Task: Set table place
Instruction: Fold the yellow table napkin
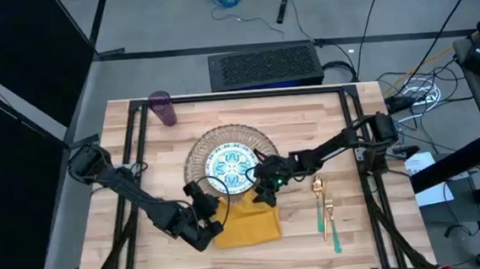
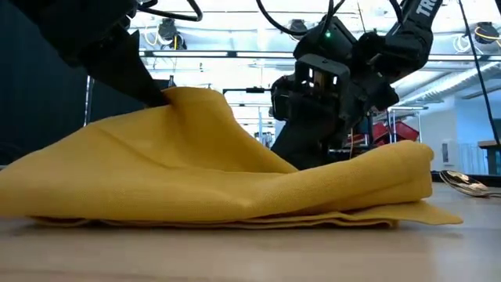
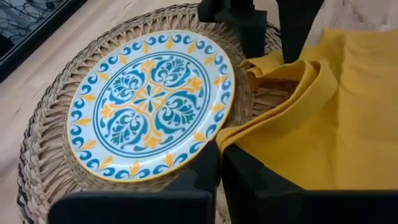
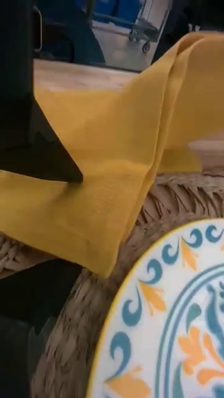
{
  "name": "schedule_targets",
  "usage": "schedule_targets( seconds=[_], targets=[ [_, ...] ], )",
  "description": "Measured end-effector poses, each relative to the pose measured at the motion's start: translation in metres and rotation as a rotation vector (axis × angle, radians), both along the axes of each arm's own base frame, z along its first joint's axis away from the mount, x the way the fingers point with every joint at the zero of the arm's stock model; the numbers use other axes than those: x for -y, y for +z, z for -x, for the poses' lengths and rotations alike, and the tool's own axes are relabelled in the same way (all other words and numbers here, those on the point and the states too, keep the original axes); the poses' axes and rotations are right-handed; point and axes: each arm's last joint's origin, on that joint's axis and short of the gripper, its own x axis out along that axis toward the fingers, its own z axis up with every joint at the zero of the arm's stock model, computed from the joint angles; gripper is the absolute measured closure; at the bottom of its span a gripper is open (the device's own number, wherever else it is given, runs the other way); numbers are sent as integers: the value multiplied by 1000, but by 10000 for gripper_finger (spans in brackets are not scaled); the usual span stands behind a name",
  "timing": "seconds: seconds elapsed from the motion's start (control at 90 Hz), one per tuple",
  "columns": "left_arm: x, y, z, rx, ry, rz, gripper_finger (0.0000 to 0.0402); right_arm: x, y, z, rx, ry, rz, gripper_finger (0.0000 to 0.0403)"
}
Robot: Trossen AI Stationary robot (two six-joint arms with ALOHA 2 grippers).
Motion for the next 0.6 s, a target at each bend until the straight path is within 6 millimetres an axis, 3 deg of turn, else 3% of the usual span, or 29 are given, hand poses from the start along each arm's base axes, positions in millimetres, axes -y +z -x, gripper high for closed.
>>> schedule_targets(
  seconds=[0.233, 0.456, 0.6],
  targets=[
    [0, 0, 0, 0, 2, 0, 402, -6, 1, 0, 8, 39, -15, 286],
    [-1, 0, 0, -2, 2, -1, 402, -6, 1, 0, 11, 43, -13, 389],
    [-4, -3, 2, -34, 10, -23, 402, -6, 5, 1, 4, 6, -34, 401]
  ],
)
